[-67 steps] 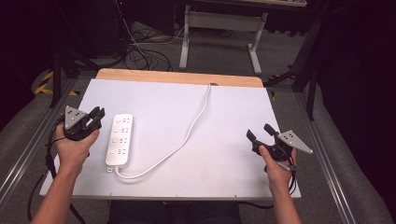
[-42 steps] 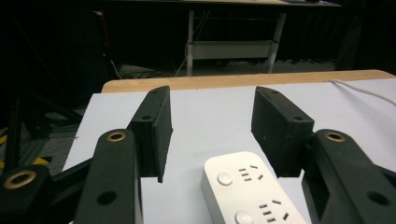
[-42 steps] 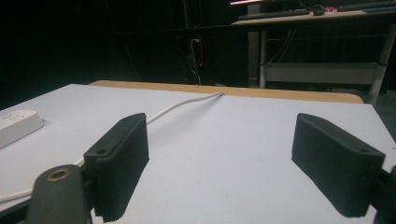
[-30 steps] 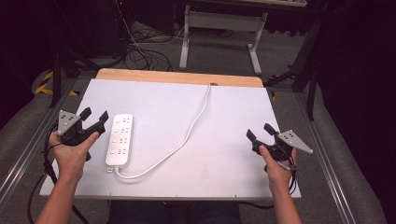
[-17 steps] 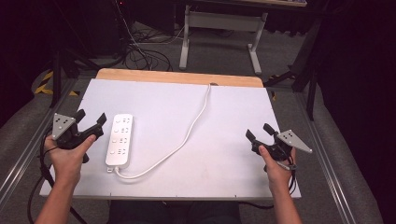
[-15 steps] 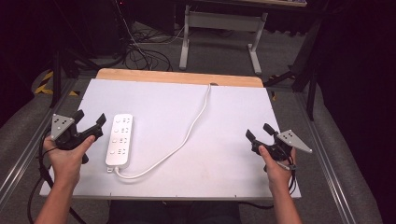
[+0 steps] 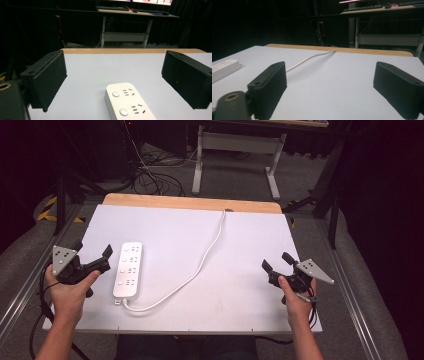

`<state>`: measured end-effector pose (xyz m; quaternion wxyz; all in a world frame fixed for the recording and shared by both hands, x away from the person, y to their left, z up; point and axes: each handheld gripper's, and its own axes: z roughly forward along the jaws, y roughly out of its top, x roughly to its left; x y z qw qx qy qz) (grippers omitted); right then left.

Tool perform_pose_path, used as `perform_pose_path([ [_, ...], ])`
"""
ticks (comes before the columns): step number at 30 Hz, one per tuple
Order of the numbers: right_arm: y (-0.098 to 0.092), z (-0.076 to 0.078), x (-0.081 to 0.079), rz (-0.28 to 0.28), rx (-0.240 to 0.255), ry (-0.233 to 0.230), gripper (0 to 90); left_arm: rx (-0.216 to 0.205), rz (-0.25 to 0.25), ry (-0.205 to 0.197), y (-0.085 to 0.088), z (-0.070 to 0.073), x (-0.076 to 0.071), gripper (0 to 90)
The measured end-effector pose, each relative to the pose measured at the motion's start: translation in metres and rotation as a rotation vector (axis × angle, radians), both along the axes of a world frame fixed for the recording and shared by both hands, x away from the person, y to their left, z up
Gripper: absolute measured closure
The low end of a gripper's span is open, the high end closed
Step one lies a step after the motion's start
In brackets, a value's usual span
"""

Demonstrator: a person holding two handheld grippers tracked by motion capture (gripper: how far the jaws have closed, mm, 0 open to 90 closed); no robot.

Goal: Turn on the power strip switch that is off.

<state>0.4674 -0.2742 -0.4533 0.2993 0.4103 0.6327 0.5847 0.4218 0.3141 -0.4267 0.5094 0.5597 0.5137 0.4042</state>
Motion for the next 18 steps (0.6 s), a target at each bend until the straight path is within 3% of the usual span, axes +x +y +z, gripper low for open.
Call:
perform_pose_path([
  [6, 0.001, 0.0002, -0.0002, 0.01, 0.002, -0.007, 3.7, -0.005, 0.006, -0.026, 0.0023, 0.0002, -0.0025, 2.3],
  [18, 0.0016, 0.0004, -0.0009, 0.039, -0.012, -0.025, 2.2, -0.012, -0.011, -0.036, 0.0048, -0.0026, -0.0031, 0.4],
])
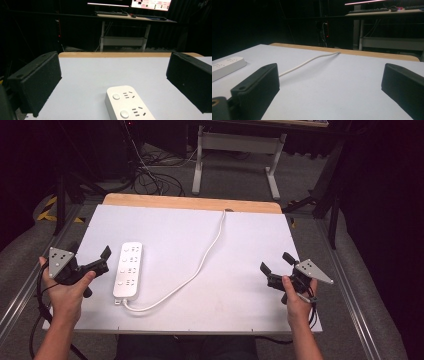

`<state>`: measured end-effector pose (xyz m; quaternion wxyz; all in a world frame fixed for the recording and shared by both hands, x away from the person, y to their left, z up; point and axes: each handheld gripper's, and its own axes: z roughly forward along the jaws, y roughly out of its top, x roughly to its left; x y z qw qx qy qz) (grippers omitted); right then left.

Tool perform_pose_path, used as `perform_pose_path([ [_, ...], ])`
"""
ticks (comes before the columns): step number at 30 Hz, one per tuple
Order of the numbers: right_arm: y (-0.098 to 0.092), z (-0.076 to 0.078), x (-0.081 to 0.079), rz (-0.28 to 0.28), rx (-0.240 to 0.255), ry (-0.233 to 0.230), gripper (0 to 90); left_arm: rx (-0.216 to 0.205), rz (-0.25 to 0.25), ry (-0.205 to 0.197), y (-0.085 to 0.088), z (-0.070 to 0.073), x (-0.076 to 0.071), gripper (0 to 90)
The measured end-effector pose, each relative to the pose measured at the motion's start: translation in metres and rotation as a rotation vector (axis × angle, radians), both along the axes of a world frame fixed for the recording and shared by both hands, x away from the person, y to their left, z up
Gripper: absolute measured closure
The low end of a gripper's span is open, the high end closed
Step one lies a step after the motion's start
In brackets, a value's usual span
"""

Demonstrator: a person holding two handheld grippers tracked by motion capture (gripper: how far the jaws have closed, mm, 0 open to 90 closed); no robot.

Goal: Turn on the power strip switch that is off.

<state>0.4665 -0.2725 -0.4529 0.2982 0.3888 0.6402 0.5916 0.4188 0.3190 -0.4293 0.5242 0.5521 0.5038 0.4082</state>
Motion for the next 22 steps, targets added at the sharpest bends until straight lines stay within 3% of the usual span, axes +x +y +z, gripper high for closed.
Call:
perform_pose_path([
  [22, -0.0001, -0.0004, 0.0004, 0.005, -0.002, -0.002, 2.2, 0.007, -0.01, 0.004, 0.0026, -0.0022, -0.0005, 0.4],
])
